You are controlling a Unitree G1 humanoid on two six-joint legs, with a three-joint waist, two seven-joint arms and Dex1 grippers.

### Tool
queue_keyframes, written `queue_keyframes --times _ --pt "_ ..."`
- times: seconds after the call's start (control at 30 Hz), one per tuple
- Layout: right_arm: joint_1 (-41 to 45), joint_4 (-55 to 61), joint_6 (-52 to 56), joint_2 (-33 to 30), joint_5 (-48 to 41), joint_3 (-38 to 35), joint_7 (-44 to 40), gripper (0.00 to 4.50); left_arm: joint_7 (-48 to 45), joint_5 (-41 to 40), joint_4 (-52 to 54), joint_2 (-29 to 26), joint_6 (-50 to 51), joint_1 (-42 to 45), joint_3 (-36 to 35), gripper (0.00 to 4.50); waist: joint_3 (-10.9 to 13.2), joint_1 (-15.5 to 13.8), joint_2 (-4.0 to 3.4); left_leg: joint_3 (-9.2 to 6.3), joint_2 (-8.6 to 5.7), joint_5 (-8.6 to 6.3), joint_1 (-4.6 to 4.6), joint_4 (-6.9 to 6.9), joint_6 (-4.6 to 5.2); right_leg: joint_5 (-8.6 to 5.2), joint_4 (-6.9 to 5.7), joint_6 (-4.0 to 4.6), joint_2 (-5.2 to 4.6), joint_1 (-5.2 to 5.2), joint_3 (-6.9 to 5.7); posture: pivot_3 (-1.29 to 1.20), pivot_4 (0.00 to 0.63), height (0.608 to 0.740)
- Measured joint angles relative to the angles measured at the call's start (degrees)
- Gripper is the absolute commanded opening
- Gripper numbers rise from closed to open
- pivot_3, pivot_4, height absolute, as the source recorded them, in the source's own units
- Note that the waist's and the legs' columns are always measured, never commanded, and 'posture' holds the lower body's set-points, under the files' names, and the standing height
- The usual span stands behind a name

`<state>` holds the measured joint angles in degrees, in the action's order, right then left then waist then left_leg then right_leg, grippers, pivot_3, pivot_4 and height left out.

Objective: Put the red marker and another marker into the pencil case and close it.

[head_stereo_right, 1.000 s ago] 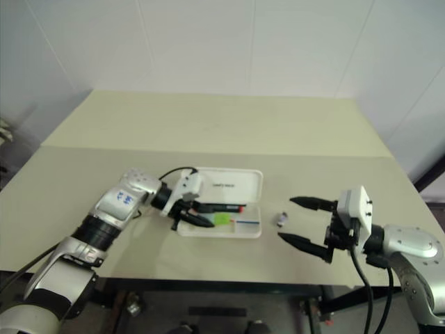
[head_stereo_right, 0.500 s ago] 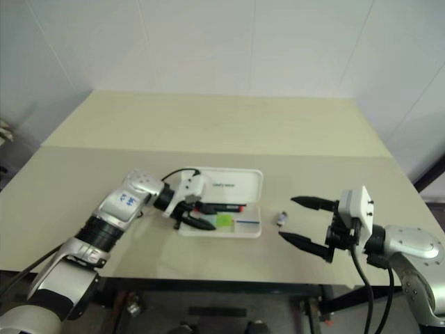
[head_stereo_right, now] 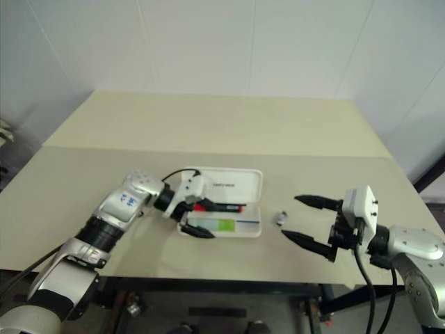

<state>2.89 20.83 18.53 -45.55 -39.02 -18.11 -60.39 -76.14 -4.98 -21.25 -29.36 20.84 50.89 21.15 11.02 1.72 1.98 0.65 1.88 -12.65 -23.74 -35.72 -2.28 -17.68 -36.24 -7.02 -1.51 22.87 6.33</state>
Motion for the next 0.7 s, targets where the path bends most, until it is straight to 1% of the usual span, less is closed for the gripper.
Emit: queue_keyframes --times 0.17,0.37,0.5,0.7 --pt "-1.1 1.05 -1.79 3.81 2.31 -0.06 4.75 4.5 -0.24 -1.56 0.47 -0.26 -1.25 -1.61 -3.12 4.49 0.0 0.02 0.0 -0.02 0.01 0.0 0.01 -0.01 0.0 -0.01 -0.06 0.01 0.01 0.01 -0.01 0.0 0.15 0.74" --pt "-2.05 0.82 -4.93 9.59 10.39 1.19 14.12 4.5 -0.62 -7.69 0.87 -0.21 -9.14 -3.15 -12.23 4.49 0.0 -0.03 -0.01 0.0 0.0 0.0 0.03 -0.2 0.0 -0.01 -0.26 0.02 -0.01 -0.01 0.01 0.0 0.15 0.74" --pt "-2.08 -0.93 -5.48 16.19 17.03 3.23 23.92 4.5 -2.4 -10.81 0.67 -0.62 -13.87 -5.15 -15.87 4.49 0.0 0.12 0.0 0.09 0.01 0.0 0.16 -0.25 0.0 -0.02 -0.33 0.05 -0.02 -0.09 0.05 0.0 0.15 0.74" --pt "-1.65 -1.08 -3.89 26.79 24.9 8.69 38.22 4.5 -4.77 -15.44 -2.36 -0.92 -16.71 -6.14 -21.79 4.49 -0.01 0.19 -0.01 0.11 0.02 0.02 0.28 -0.24 0.01 -0.19 -0.59 0.35 -0.03 -0.07 0.05 0.0 0.15 0.74"
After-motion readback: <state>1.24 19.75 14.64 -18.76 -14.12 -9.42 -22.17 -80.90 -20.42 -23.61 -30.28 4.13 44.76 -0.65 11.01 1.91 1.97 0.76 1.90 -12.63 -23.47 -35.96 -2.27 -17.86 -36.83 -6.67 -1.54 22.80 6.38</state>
